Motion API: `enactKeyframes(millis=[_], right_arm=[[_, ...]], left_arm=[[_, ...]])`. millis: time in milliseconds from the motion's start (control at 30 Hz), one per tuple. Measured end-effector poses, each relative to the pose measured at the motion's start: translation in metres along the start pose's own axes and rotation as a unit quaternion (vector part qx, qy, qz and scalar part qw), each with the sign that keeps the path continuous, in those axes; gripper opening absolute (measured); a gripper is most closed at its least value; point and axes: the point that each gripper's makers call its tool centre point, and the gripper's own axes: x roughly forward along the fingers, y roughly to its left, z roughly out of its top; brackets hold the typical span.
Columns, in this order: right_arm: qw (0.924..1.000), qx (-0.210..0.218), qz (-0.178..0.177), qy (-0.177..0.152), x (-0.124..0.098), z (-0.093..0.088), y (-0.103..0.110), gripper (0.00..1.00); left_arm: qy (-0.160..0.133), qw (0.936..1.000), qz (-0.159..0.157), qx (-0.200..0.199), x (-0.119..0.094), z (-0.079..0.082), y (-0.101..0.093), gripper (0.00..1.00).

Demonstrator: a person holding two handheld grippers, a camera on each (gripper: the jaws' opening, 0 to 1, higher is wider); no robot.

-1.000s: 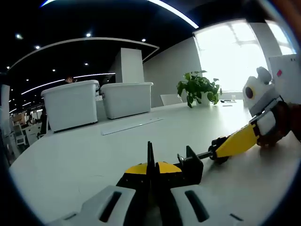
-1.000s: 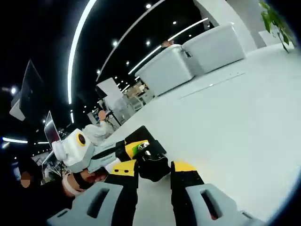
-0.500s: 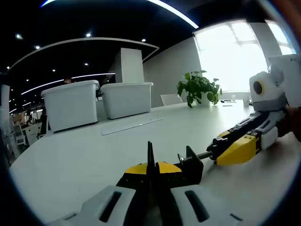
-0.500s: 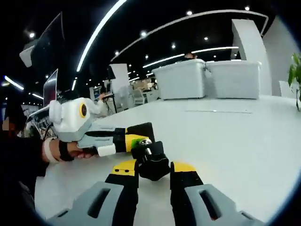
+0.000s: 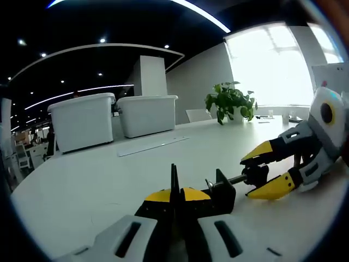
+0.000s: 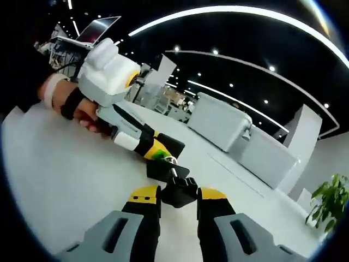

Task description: Clamp the fixed fixture on the desktop, loosen the retaining clip, secure it to the edge of the desk, and tighten the retaining clip.

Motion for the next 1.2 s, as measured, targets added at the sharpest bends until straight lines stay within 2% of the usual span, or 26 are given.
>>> enactKeyframes(millis=[67,167,267,300,333,367,400,467,533,567,633,767,833,867,933,967,1000,1033,1067,1167,1200], right_arm=[[0.9998,0.022,0.003,0.004,0.0,-0.002,-0.003,0.24],[0.9952,0.095,0.02,0.004,-0.003,0.001,-0.001,0.25],[0.9785,0.203,0.033,0.006,-0.009,0.003,-0.008,0.3],[0.9664,0.254,0.041,0.009,-0.01,0.003,-0.01,0.32],[0.9449,0.323,0.053,0.017,-0.01,0.001,-0.012,0.33],[0.9326,0.356,0.056,0.017,-0.01,0.001,-0.014,0.32],[0.9076,0.414,0.069,0.015,-0.008,0.0,-0.014,0.32],[0.87,0.486,0.077,0.03,-0.004,-0.008,-0.016,0.31],[0.8568,0.508,0.074,0.044,0.0,-0.019,-0.016,0.27],[0.8538,0.513,0.081,0.041,0.0,-0.019,-0.014,0.28],[0.8268,0.554,0.088,0.047,0.0,-0.021,-0.01,0.28],[0.7888,0.606,0.092,0.05,-0.002,-0.021,-0.009,0.24],[0.7907,0.603,0.092,0.048,-0.002,-0.021,-0.009,0.24],[0.799,0.593,0.091,0.046,-0.001,-0.021,-0.009,0.23],[0.8348,0.542,0.087,0.04,-0.001,-0.019,-0.01,0.23],[0.8681,0.488,0.084,0.038,-0.001,-0.017,-0.01,0.23],[0.8889,0.45,0.08,0.033,-0.001,-0.015,-0.01,0.23],[0.914,0.398,0.074,0.027,0.0,-0.012,-0.011,0.23],[0.9288,0.363,0.069,0.025,0.0,-0.011,-0.01,0.23],[0.9418,0.33,0.056,0.024,0.001,-0.01,-0.009,0.23],[0.9499,0.307,0.052,0.022,0.001,-0.01,-0.01,0.23]], left_arm=[[0.0,1.0,0.0,0.0,0.0,0.0,0.0,0.05],[0.0,1.0,-0.001,0.0,0.0,0.0,0.0,0.05],[0.0,1.0,-0.001,0.0,0.0,0.0,-0.001,0.05],[0.0,1.0,-0.001,0.0,0.0,0.0,0.0,0.05],[0.0,1.0,-0.001,0.0,0.0,0.0,0.0,0.05],[0.0,1.0,-0.001,0.0,0.0,0.0,0.0,0.05],[0.0,1.0,-0.001,0.0,0.0,0.0,0.0,0.05],[0.0,1.0,-0.001,0.0,0.0,0.0,0.0,0.05],[0.0,1.0,-0.001,0.0,0.0,0.0,0.0,0.05],[0.0,1.0,-0.001,-0.001,-0.001,0.0,0.0,0.05],[0.0,1.0,-0.001,0.0,-0.001,0.0,0.0,0.05],[0.0,1.0,-0.002,0.0,-0.001,0.0,-0.001,0.05],[0.0,1.0,-0.003,0.0,-0.001,0.0,-0.001,0.05],[0.0,1.0,-0.003,0.001,-0.001,0.0,-0.001,0.05],[0.0,1.0,-0.003,0.001,-0.001,0.0,-0.001,0.05],[0.0,1.0,-0.003,0.001,-0.001,0.0,-0.001,0.05],[0.0,1.0,-0.002,0.001,-0.001,0.0,-0.001,0.05],[0.0,1.0,-0.002,0.001,-0.001,0.0,-0.001,0.05],[0.0,1.0,-0.001,0.002,-0.001,0.0,-0.001,0.05],[0.0,1.0,-0.001,0.002,-0.001,0.0,-0.001,0.05],[0.0,1.0,-0.001,0.002,-0.001,0.0,-0.001,0.05]])
